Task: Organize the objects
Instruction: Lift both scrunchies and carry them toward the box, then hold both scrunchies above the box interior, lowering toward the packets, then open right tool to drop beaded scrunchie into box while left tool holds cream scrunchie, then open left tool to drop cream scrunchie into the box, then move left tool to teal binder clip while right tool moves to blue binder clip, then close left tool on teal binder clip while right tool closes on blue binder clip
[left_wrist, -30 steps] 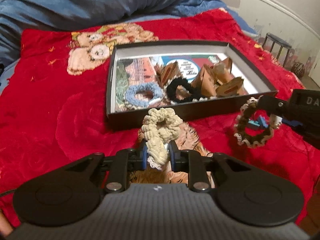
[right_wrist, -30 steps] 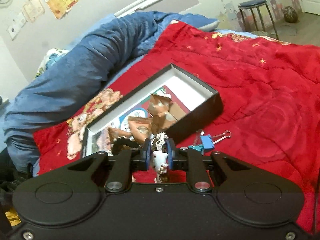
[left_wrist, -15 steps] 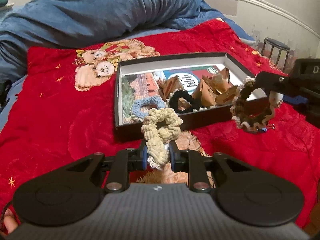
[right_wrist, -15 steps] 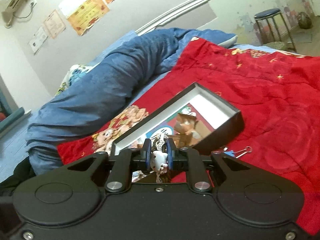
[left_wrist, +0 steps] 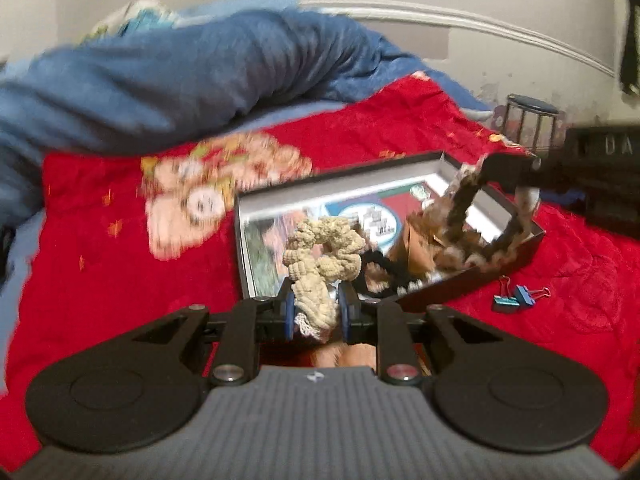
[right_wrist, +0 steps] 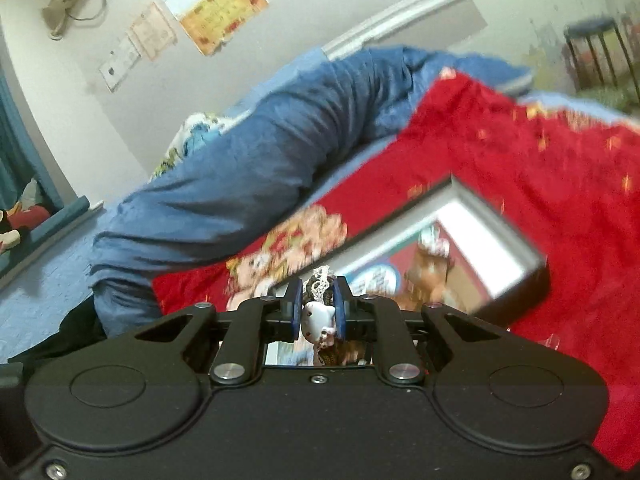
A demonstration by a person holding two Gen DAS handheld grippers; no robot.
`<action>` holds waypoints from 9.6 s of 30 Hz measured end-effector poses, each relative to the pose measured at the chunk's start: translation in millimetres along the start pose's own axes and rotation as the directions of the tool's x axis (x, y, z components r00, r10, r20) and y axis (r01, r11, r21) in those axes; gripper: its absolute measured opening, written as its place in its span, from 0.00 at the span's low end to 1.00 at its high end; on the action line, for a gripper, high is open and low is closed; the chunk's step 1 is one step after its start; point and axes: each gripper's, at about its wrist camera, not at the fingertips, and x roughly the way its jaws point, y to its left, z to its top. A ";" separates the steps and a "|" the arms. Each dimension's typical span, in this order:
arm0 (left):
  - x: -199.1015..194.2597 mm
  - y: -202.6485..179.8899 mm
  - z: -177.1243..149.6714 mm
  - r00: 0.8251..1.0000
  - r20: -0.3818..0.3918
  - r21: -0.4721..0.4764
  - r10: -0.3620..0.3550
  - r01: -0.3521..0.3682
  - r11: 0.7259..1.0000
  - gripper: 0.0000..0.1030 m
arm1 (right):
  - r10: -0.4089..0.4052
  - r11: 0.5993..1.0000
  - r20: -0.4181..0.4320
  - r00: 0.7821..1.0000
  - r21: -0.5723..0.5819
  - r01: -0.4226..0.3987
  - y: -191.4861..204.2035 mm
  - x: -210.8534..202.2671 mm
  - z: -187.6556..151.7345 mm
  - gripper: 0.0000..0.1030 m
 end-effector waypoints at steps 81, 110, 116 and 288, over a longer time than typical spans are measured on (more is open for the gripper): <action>104.1 -5.1 41.0 0.990 0.120 -0.027 0.076 -0.073 0.997 0.24 | -0.135 0.976 -0.017 0.991 0.169 0.136 -123.6 73.5 55.2 0.16; 110.9 -14.8 38.4 0.989 0.128 0.008 0.075 -0.077 0.997 0.24 | -0.113 0.977 0.021 0.993 0.184 0.107 -118.9 61.6 59.2 0.16; 110.7 -11.0 39.8 0.990 0.125 -0.013 0.059 -0.058 0.998 0.24 | -0.124 0.975 0.011 0.992 0.189 0.120 -119.3 63.9 57.8 0.16; 42.5 -71.9 -39.7 0.972 -0.232 -0.189 -0.026 -0.019 0.982 0.28 | -0.585 0.798 -0.243 0.774 -0.343 0.496 -61.1 71.8 -42.5 0.42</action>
